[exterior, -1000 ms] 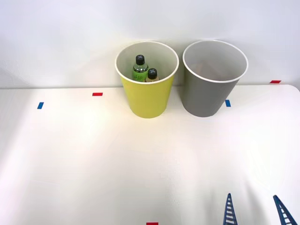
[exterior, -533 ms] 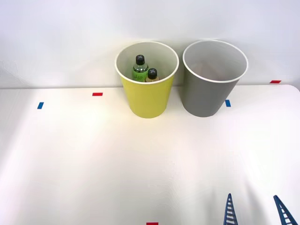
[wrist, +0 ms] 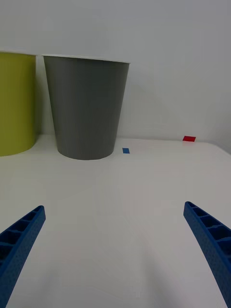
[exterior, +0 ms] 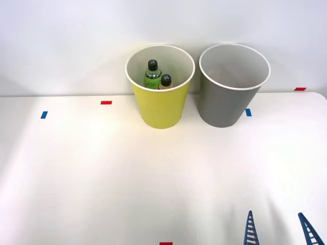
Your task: Put cans in the gray bin, plastic bottles in the light green bin
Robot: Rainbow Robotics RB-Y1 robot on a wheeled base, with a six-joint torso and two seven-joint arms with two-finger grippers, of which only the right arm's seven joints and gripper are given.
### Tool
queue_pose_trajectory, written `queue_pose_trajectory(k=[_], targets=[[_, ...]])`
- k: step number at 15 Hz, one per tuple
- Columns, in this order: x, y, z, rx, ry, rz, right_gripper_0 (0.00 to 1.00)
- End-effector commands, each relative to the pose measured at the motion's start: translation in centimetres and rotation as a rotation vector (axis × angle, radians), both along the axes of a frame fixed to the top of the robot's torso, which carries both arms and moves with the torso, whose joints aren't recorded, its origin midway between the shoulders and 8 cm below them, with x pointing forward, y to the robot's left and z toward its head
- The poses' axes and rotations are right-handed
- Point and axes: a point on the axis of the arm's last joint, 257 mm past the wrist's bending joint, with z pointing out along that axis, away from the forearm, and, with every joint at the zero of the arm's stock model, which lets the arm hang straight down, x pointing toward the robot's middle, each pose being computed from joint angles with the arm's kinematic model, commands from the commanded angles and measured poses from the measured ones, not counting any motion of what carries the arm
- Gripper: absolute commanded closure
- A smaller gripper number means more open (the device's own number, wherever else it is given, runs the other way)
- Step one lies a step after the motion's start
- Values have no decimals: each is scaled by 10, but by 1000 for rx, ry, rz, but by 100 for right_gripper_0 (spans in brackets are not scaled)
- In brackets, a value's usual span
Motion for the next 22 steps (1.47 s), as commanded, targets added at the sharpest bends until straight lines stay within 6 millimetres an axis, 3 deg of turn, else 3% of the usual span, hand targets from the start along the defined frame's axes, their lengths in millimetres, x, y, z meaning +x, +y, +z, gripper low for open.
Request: queue_pose_trajectory(k=[1,22], targets=[[0,0,0,0,0,0,0],[0,0,0,0,0,0,0]])
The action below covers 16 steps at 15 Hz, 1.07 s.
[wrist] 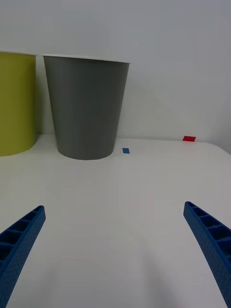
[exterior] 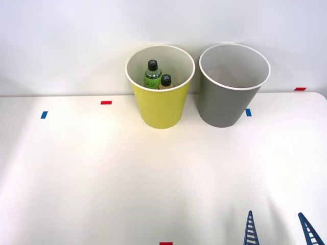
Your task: Put cans in the gray bin, plastic bottles in the light green bin
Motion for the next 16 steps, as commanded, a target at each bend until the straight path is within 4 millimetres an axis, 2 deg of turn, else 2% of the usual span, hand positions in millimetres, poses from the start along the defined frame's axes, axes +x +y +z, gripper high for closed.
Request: queue_pose_trajectory(k=[1,16], targets=[[0,0,0,0,0,0,0],[0,0,0,0,0,0,0]])
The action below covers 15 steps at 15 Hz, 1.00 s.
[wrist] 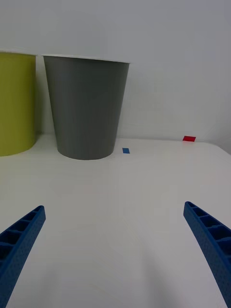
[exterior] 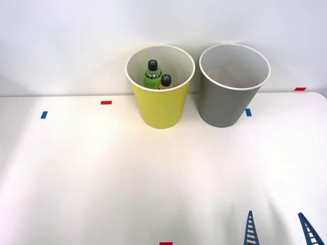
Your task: Put cans in the gray bin, plastic bottles in the light green bin
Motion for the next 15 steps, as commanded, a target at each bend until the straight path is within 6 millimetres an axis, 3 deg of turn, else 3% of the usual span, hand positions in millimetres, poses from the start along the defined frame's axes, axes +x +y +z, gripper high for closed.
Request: queue_pose_trajectory(k=[1,15], targets=[[0,0,0,0,0,0,0],[0,0,0,0,0,0,0]])
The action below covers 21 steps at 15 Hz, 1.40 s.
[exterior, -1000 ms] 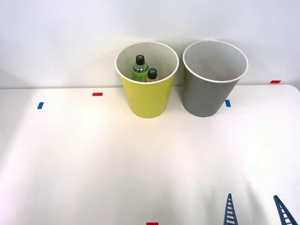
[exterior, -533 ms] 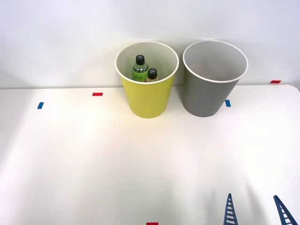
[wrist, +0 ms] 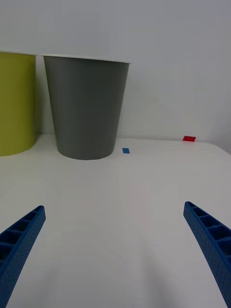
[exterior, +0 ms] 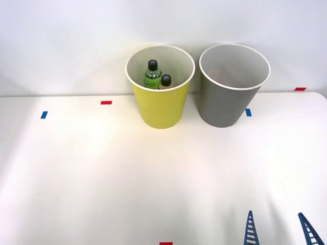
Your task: Put cans in the gray bin, plastic bottles in the light green bin
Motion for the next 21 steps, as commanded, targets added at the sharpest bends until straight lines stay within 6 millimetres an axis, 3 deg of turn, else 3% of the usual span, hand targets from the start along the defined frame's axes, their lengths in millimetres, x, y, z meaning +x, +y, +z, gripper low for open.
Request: queue_pose_trajectory(k=[1,21], targets=[[0,0,0,0,0,0,0],[0,0,0,0,0,0,0]])
